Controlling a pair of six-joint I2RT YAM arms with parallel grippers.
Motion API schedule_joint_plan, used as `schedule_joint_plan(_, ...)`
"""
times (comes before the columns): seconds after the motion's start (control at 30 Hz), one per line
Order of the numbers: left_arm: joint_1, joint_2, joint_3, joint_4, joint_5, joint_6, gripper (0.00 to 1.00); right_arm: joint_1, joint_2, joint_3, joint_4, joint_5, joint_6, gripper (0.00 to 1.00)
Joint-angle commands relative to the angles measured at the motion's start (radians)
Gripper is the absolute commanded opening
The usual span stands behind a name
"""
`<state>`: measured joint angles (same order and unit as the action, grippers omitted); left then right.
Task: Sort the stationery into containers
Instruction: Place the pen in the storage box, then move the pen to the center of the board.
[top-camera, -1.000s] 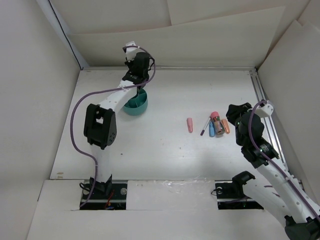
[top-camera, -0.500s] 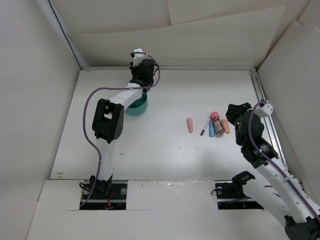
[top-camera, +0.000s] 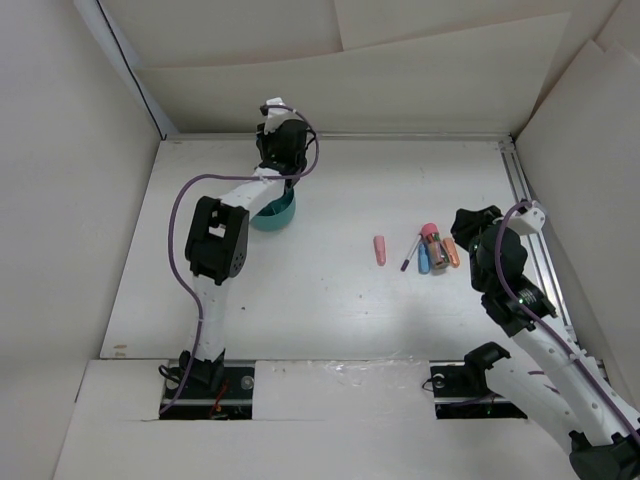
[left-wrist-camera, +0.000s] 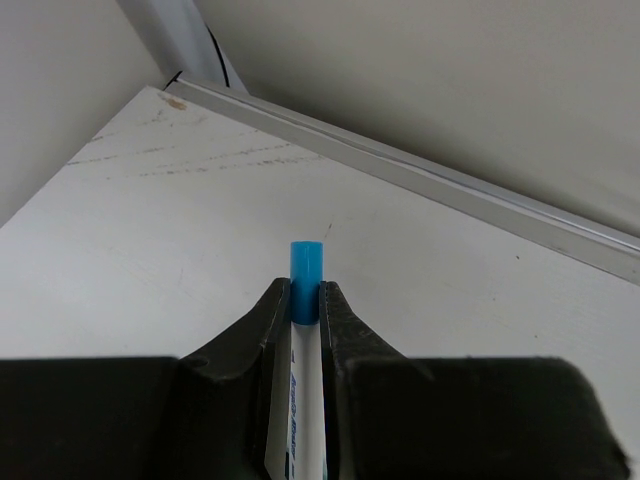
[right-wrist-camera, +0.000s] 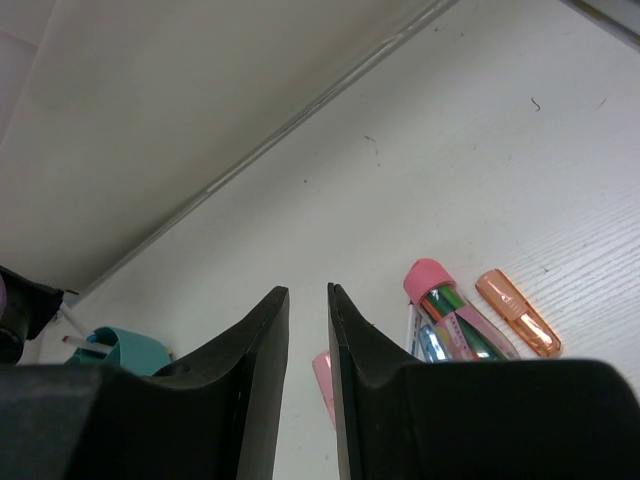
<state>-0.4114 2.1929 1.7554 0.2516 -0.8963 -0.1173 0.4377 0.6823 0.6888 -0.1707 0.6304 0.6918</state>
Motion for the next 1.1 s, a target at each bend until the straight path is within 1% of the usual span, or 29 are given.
schedule_joint_plan(0.0,0.003,-0.007,-0.019,0.057,-0.036,0.024,0.00,-0.007,-0.003,0.005,0.048,-0.005,-0.014,0.28)
schedule_joint_plan(0.17,-0.006,-0.016,-0.066,0.097,-0.047,0.033,0.00,-0.007,-0.003,0.005,0.048,-0.005,-0.014,0.28)
schedule_joint_plan(0.27,-0.015,-0.025,-0.099,0.143,-0.056,0.073,0.00,-0.007,-0.003,0.005,0.048,-0.005,-0.014,0.28)
schedule_joint_plan(0.4,-0.035,-0.025,-0.109,0.161,-0.078,0.082,0.01,-0.007,-0.003,0.005,0.048,-0.005,-0.014,0.28)
schedule_joint_plan(0.53,-0.044,-0.044,-0.129,0.170,-0.096,0.082,0.10,-0.007,-0.003,0.005,0.048,-0.005,-0.014,0.28)
schedule_joint_plan(0.7,-0.044,-0.076,-0.139,0.135,-0.096,0.036,0.16,-0.007,0.006,0.005,0.057,-0.014,-0.014,0.28)
schedule_joint_plan(0.77,-0.044,-0.085,-0.148,0.120,-0.087,0.019,0.16,-0.007,0.006,0.005,0.057,-0.014,-0.014,0.28)
schedule_joint_plan(0.87,-0.044,-0.104,-0.148,0.089,-0.078,-0.016,0.22,-0.007,0.006,0.005,0.057,-0.014,-0.014,0.28)
schedule_joint_plan(0.97,-0.044,-0.128,-0.157,0.069,-0.078,-0.044,0.31,-0.007,0.006,0.005,0.057,-0.014,-0.014,0.28)
schedule_joint_plan(1.03,-0.044,-0.152,-0.157,0.060,-0.078,-0.054,0.34,-0.007,0.006,0.005,0.057,-0.023,-0.014,0.28)
schedule_joint_plan(1.07,-0.044,-0.162,-0.157,0.042,-0.057,-0.055,0.35,-0.007,0.006,0.005,0.057,-0.023,-0.014,0.28)
